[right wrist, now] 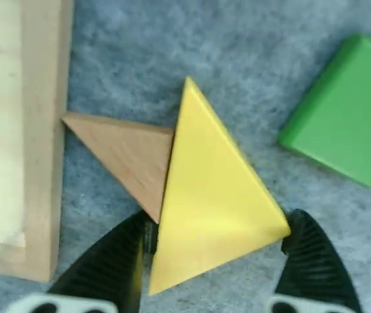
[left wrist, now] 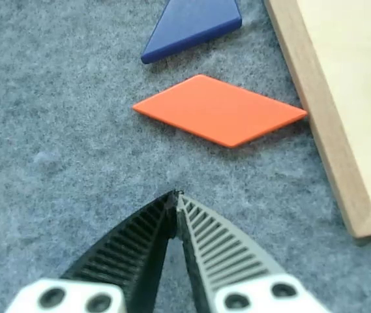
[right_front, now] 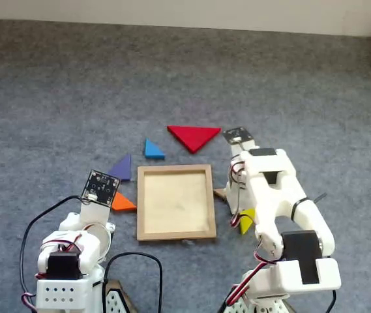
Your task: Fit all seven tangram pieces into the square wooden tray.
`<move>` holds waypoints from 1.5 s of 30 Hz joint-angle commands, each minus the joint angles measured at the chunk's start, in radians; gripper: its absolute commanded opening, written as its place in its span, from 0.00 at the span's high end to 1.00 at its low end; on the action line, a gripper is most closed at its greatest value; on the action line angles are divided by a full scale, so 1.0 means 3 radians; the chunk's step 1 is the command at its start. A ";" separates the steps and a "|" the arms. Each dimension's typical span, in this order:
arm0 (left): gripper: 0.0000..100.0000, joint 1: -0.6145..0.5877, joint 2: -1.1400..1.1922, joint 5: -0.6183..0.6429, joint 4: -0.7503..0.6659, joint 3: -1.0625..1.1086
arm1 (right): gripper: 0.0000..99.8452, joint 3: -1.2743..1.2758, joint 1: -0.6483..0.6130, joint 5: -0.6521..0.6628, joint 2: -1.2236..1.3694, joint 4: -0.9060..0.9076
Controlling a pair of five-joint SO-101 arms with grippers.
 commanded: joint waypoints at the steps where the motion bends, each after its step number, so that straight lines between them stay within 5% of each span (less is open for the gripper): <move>1: 0.99 0.0059 -0.0064 0.0026 0.0015 0.0064 | 0.85 -0.0166 -0.0105 0.0031 -0.0003 -0.0090; 18: 0.99 0.0059 -0.0064 0.0026 0.0015 0.0064 | 0.85 -0.0136 -0.0207 0.0026 -0.1061 0.0412; 37: 0.99 0.0059 -0.0064 0.0026 0.0015 0.0064 | 0.85 -0.0427 -0.1741 -0.1187 -0.1061 0.0586; 45: 0.99 0.0059 -0.0064 0.0026 0.0015 0.0064 | 0.85 -0.0667 -0.1399 -0.1084 -0.1281 0.0816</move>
